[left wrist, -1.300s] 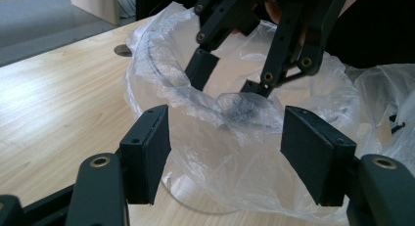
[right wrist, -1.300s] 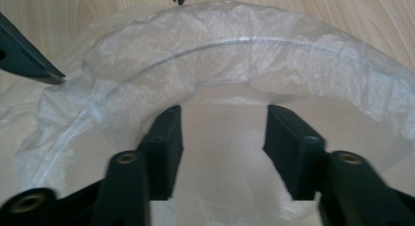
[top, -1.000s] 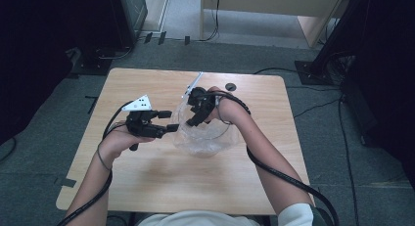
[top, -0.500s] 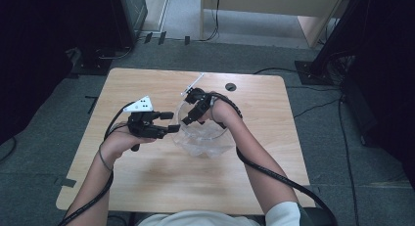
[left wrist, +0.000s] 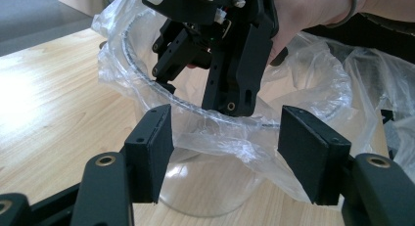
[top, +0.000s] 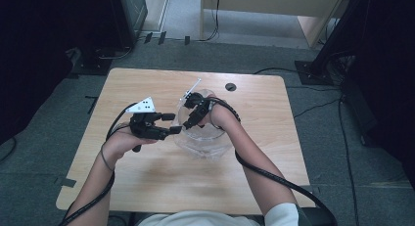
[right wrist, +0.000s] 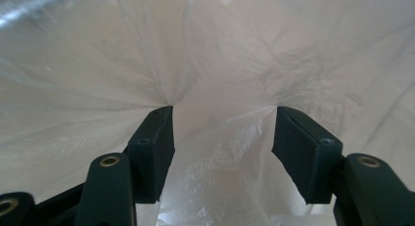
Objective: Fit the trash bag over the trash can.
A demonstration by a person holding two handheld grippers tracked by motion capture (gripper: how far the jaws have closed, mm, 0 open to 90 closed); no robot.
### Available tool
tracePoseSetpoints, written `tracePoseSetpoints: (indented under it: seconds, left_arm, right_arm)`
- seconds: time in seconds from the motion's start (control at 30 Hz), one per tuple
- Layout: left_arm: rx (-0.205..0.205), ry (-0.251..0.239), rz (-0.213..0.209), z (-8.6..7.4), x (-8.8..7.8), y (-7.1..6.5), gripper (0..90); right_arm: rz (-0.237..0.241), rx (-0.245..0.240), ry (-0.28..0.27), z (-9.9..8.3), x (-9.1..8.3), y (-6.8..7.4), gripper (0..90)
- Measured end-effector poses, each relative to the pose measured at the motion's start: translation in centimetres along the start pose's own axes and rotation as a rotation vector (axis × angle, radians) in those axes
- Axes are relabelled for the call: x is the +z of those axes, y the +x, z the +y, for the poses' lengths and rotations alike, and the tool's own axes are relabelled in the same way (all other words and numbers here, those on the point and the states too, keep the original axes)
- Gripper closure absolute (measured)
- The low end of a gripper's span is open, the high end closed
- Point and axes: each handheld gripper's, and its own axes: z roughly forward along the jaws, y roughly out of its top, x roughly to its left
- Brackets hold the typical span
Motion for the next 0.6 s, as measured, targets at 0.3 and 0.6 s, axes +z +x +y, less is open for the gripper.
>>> tracePoseSetpoints:
  seconds: [0.3,0.6]
  left_arm:
    - [-0.005,0.0,0.007,0.0,-0.1,0.1,37.1]
    - [-0.009,0.002,0.008,-0.1,-0.1,0.2,37.1]
  right_arm:
    - [0.007,-0.021,0.017,0.8,-2.9,0.5,37.4]
    - [-0.008,-0.034,-0.045,-1.2,-5.0,0.7,56.6]
